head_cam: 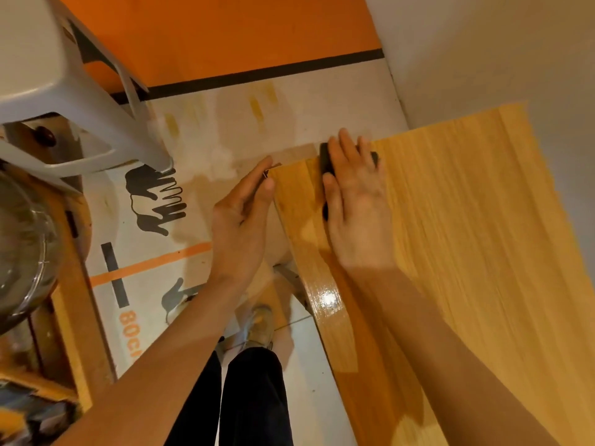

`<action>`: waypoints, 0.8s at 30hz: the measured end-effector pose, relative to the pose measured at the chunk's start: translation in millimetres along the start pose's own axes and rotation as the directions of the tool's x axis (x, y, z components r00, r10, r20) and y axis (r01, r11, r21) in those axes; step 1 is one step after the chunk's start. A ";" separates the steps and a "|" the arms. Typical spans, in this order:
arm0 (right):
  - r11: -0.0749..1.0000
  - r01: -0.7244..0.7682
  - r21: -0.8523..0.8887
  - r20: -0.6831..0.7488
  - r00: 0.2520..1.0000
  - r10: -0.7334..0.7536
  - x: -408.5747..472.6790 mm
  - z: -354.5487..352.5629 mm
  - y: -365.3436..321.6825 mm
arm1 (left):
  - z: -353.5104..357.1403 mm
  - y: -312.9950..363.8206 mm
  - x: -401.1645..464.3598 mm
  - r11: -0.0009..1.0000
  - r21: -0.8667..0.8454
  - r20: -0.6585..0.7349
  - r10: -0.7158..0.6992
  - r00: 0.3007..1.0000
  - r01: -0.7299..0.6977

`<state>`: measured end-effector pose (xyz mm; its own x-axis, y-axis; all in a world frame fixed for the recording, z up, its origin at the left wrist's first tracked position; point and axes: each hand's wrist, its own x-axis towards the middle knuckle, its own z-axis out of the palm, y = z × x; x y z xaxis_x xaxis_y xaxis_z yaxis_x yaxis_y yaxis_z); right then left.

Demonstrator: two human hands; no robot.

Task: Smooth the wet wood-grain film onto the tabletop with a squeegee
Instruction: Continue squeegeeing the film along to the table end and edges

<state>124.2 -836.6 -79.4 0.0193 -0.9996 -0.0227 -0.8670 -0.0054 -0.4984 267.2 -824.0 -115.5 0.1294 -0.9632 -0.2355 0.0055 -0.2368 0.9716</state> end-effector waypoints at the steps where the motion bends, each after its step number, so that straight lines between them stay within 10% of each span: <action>1: 0.998 0.070 -0.002 0.055 0.996 -0.070 2.1 3.9 -8.6 | -0.3 -0.6 2.3 1.000 0.004 0.003 -0.005 1.000 0.005; 5: 0.970 0.241 -0.017 0.184 0.955 -0.234 0.7 -9.4 9.6 | -0.6 -4.7 6.6 0.997 -0.069 0.005 -0.024 1.000 0.025; 12: 0.987 -0.158 0.025 -0.063 0.985 0.160 -23.1 -15.5 19.9 | 6.4 -5.5 -7.4 0.967 -0.252 -0.200 -0.090 0.976 0.038; 24: 0.979 0.191 -0.069 0.228 0.959 -0.171 -79.5 -4.8 -5.7 | 2.1 -5.0 -30.5 0.969 -0.229 0.030 -0.093 0.995 0.097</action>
<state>125.2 -757.3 -70.6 0.2801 -0.9505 -0.1345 -0.8795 -0.1979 -0.4327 261.1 -793.6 -113.2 0.0985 -0.9404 -0.3255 0.2446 -0.2942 0.9239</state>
